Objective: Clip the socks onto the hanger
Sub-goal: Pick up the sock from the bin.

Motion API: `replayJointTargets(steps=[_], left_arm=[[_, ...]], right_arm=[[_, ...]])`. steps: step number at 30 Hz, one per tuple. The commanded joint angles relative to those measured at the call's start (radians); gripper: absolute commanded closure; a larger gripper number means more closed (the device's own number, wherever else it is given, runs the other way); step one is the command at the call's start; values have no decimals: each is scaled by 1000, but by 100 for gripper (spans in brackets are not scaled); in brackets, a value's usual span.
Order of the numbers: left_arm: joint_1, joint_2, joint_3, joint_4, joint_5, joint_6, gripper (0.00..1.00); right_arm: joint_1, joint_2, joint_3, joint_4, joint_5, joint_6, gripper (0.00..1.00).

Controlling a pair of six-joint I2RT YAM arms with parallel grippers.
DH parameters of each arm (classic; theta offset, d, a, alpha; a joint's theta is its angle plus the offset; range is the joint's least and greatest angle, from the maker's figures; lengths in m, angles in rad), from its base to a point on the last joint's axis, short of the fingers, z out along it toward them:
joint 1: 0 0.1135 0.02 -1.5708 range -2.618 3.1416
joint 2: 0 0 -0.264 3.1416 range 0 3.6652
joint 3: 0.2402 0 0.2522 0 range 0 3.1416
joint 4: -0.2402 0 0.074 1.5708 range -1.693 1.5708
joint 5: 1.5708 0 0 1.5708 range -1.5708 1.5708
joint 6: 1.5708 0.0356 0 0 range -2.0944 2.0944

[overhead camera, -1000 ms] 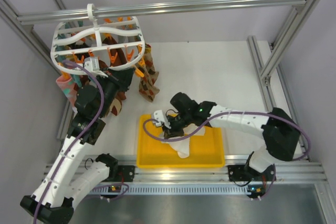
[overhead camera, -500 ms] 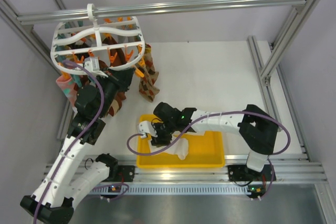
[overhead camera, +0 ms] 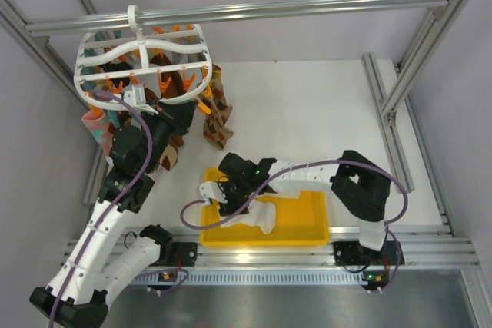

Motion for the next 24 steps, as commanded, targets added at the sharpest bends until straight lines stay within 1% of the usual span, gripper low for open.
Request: replayJointTargets(steps=[1, 5, 7, 8, 9, 10, 11, 12, 13, 18, 21, 22, 24], left_arm=[[26, 20, -11, -15, -73, 20, 100], [26, 26, -12, -14, -71, 18, 100], [26, 29, -14, -12, -70, 17, 100], [26, 29, -14, -12, -69, 17, 100], [26, 28, -14, -12, -69, 20, 100], [26, 28, -14, -11, -71, 20, 100], [26, 29, -14, -15, -71, 24, 100], [26, 28, -14, -15, -70, 24, 100], [26, 28, -14, -17, -66, 24, 100], [26, 23, -20, -11, -53, 17, 100], [26, 21, -20, -8, -40, 14, 100], [26, 21, -17, -6, -34, 14, 100], [26, 21, -12, -5, -31, 11, 100]], right_arm=[[22, 44, 14, 5, 31, -31, 42], [42, 71, -15, 5, 63, -47, 42], [48, 82, -22, 10, 77, -48, 46], [50, 85, -33, 13, 80, -50, 50], [50, 85, -38, 16, 82, -48, 56], [52, 84, -41, 21, 85, -45, 69], [52, 75, -45, 28, 85, -37, 77], [52, 67, -47, 31, 85, -31, 91], [49, 56, -47, 36, 79, -21, 99], [3, -80, -32, 94, 23, 88, 100], [-57, -171, -7, 142, 2, 154, 100], [-109, -210, 5, 163, -10, 186, 100], [-146, -255, 33, 175, -35, 220, 100]])
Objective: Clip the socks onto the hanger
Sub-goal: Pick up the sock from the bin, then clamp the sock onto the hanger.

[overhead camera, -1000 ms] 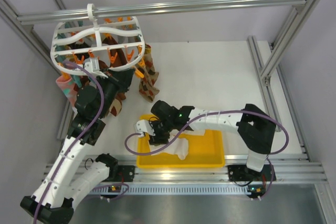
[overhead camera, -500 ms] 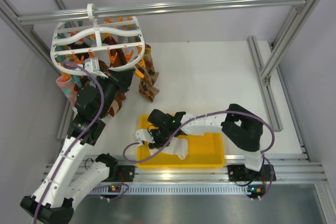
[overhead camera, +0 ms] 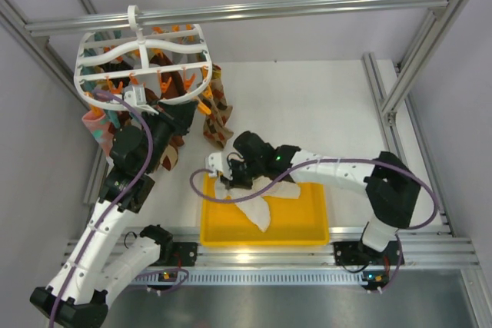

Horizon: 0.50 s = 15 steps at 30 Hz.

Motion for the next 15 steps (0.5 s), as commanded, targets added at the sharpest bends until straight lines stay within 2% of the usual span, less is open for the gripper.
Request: replayJointTargets(steps=[1, 7, 15], left_arm=[[24, 23, -7, 0, -33, 10, 100], [24, 20, -12, 4, -30, 3, 100], [24, 26, -13, 17, 0, -12, 100]], right_arm=[[-112, -127, 78, 116, -62, 100, 100], [-249, -218, 93, 227, -121, 163, 100], [-272, -206, 95, 389, -180, 304, 100]])
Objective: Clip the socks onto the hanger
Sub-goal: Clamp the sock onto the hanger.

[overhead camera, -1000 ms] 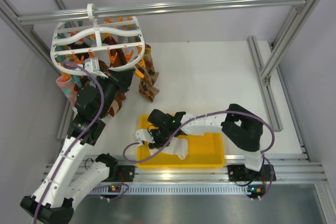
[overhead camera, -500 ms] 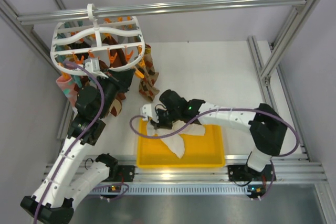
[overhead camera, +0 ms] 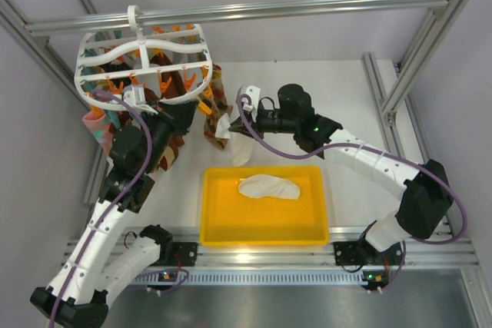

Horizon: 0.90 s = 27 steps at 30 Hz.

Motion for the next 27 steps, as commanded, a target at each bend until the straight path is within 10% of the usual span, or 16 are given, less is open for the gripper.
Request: replayJointTargets(steps=[1, 27], left_arm=[[21, 25, -15, 10, -7, 6, 100], [21, 25, -29, 38, 30, 7, 100]], right_arm=[[4, 5, 29, 151, -75, 108, 100], [-5, 69, 95, 287, -149, 235, 100]])
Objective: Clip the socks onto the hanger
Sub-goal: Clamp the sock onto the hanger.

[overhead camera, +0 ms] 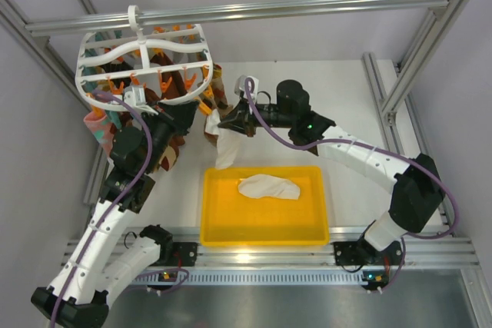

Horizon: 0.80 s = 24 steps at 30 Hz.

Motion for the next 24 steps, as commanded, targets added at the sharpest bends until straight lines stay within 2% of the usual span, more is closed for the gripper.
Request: replayJointTargets(steps=[1, 17, 21, 22, 24], left_arm=[[15, 27, -15, 17, 10, 19, 100], [15, 28, -18, 14, 45, 8, 100], [15, 30, -12, 6, 28, 8, 77], [15, 30, -12, 5, 25, 8, 67], [17, 25, -12, 3, 24, 11, 60]], right_arm=[[-4, 12, 78, 74, -23, 13, 100], [-2, 67, 167, 81, -18, 22, 100], [-2, 62, 169, 78, -18, 21, 100], [-1, 61, 164, 78, -18, 19, 100], [-2, 56, 157, 75, -17, 19, 100]])
